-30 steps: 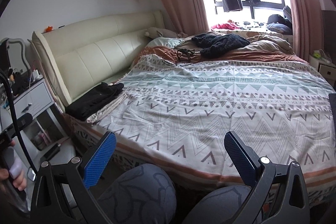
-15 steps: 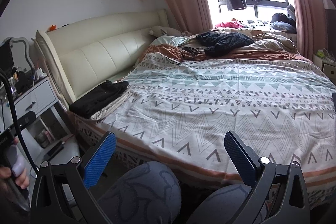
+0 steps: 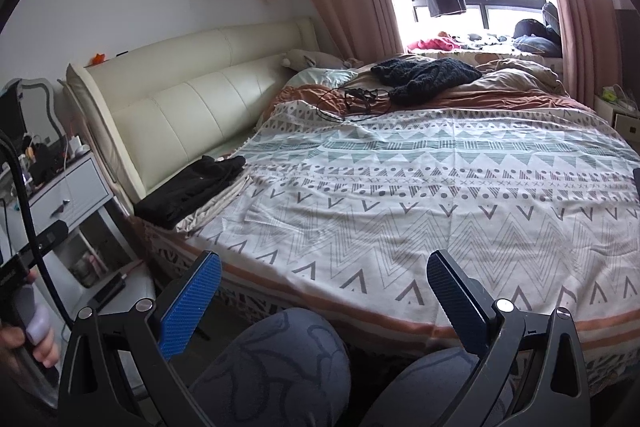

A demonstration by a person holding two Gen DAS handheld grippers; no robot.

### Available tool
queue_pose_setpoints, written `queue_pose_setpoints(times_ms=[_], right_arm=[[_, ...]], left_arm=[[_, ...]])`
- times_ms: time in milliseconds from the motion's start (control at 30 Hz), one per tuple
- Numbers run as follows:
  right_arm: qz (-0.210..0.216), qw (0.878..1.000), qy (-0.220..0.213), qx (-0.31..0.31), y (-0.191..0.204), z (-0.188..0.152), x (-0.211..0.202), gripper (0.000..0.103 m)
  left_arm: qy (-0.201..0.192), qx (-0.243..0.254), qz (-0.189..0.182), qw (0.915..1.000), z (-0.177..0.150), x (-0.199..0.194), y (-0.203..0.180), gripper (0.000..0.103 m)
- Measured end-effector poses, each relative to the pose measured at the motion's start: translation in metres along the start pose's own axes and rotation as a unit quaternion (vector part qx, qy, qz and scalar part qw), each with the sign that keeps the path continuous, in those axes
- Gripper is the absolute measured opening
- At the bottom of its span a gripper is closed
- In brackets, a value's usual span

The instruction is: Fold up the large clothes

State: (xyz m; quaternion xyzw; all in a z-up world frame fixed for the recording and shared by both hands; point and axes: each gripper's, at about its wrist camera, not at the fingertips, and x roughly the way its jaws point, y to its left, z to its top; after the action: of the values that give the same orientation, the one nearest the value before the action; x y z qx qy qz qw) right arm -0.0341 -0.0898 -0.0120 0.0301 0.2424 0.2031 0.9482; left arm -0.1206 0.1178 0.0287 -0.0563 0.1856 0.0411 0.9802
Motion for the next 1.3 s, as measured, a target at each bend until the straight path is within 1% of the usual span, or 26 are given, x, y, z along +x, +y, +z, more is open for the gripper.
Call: queue_pose_setpoints(times_ms=[333, 533, 633, 900, 1300], right_arm=[[-0.007, 1.0, -0.004, 0.004, 0.002, -0.003, -0.003, 0.103], [-0.006, 1.0, -0.012, -0.002, 0.005, -0.008, -0.004, 0.103], [-0.012, 1.0, -0.015, -0.003, 0.005, -0.01, -0.003, 0.103], [-0.015, 1.0, -0.025, 0.004, 0.001, -0.012, 0.0, 0.103], [-0.014, 0.999, -0.023, 0.017, -0.003, -0.016, 0.01, 0.103]], left_arm=[[-0.011, -0.002, 0.0, 0.9999, -0.001, -0.007, -0.003, 0.103], [-0.009, -0.002, 0.001, 1.0, -0.002, -0.008, -0.003, 0.103], [-0.011, -0.003, 0.001, 0.9999, -0.003, -0.01, -0.006, 0.103], [-0.007, -0.003, 0.003, 1.0, -0.003, -0.002, -0.005, 0.103], [-0.017, -0.006, 0.011, 0.9998, -0.002, 0.0, -0.001, 0.103]])
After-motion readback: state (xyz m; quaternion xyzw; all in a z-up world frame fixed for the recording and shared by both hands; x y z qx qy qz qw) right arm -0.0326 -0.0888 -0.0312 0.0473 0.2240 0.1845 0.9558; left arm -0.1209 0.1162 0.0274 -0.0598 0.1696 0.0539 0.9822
